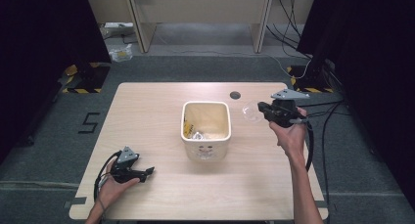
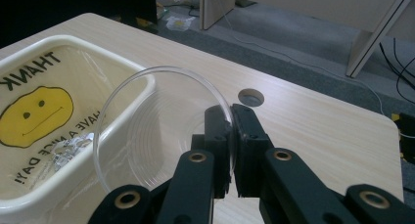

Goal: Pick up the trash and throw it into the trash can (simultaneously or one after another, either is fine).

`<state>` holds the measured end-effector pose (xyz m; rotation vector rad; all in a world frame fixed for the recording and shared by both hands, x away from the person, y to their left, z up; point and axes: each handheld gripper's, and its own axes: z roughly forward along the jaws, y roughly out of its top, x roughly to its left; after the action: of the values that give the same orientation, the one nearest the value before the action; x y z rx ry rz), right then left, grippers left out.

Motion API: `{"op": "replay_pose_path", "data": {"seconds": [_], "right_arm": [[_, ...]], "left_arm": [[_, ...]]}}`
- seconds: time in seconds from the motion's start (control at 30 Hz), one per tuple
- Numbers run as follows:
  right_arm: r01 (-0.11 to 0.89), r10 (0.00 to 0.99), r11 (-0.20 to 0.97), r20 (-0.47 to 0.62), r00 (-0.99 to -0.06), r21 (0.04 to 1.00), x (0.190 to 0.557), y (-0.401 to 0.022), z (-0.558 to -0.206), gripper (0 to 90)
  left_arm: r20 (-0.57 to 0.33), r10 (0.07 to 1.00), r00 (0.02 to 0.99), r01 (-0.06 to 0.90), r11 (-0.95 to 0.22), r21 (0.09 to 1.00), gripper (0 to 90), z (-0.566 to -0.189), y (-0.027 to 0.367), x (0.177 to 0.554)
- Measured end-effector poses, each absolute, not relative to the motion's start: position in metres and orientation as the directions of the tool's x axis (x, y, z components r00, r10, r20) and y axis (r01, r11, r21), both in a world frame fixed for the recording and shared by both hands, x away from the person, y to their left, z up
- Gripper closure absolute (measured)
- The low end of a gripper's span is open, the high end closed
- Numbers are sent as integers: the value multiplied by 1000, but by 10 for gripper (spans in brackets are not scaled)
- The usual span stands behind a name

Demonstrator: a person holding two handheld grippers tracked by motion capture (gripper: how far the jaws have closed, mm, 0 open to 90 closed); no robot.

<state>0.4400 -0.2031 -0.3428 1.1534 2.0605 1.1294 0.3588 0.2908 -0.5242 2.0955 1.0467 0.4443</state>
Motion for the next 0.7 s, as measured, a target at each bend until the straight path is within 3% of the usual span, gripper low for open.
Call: {"op": "replay_pose_path", "data": {"seconds": [0.7], "right_arm": [[363, 847, 301, -72, -527, 882, 432, -190, -310, 863]], "left_arm": [[-19, 794, 607, 540, -395, 743, 142, -524, 291, 359]]}}
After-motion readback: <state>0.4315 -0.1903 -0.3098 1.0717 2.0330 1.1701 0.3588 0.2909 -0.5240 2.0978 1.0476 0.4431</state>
